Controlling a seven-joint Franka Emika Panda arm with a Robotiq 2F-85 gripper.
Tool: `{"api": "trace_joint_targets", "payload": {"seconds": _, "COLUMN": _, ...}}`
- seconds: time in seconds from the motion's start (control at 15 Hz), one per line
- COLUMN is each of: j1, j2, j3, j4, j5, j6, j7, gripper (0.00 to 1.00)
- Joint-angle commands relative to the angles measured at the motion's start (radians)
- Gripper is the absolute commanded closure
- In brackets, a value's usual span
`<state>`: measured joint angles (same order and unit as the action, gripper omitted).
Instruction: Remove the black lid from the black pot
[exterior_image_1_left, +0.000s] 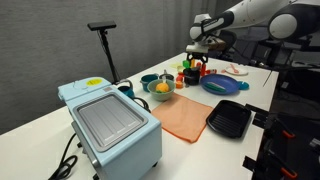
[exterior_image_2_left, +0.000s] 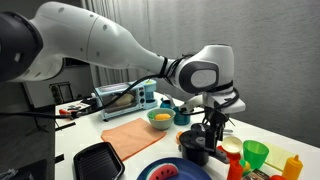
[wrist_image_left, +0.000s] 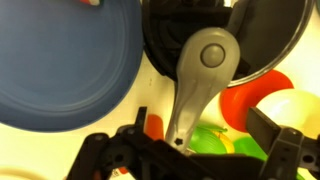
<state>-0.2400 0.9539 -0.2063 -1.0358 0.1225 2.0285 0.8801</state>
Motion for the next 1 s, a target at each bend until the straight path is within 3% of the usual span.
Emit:
{"api": "trace_joint_targets", "payload": {"seconds": 0.0, "j1": -0.004, "j2": 0.007, "j3": -0.004, "j4": 0.012, "j5": 0.014, "j6": 0.074, "j7": 0.038, "gripper": 0.0}}
{"api": "trace_joint_targets", "payload": {"seconds": 0.47, "j1": 0.001, "j2": 0.012, "j3": -0.001, "j4": 0.015, "j5": 0.003, "j6": 0.034, "j7": 0.047, "gripper": 0.03}}
{"api": "trace_joint_targets", "payload": {"seconds": 0.53, "j1": 0.001, "j2": 0.012, "j3": -0.001, "j4": 0.015, "j5": 0.004, "j6": 0.034, "j7": 0.046, "gripper": 0.19}}
{"api": "trace_joint_targets", "payload": {"seconds": 0.73, "j1": 0.002, "j2": 0.015, "j3": -0.002, "j4": 0.019, "j5": 0.002, "j6": 0.032, "j7": 0.047, "gripper": 0.38}}
{"api": "trace_joint_targets", "payload": {"seconds": 0.93, "j1": 0.003, "j2": 0.018, "j3": -0.004, "j4": 0.022, "j5": -0.001, "j6": 0.027, "j7": 0.049, "gripper": 0.64}}
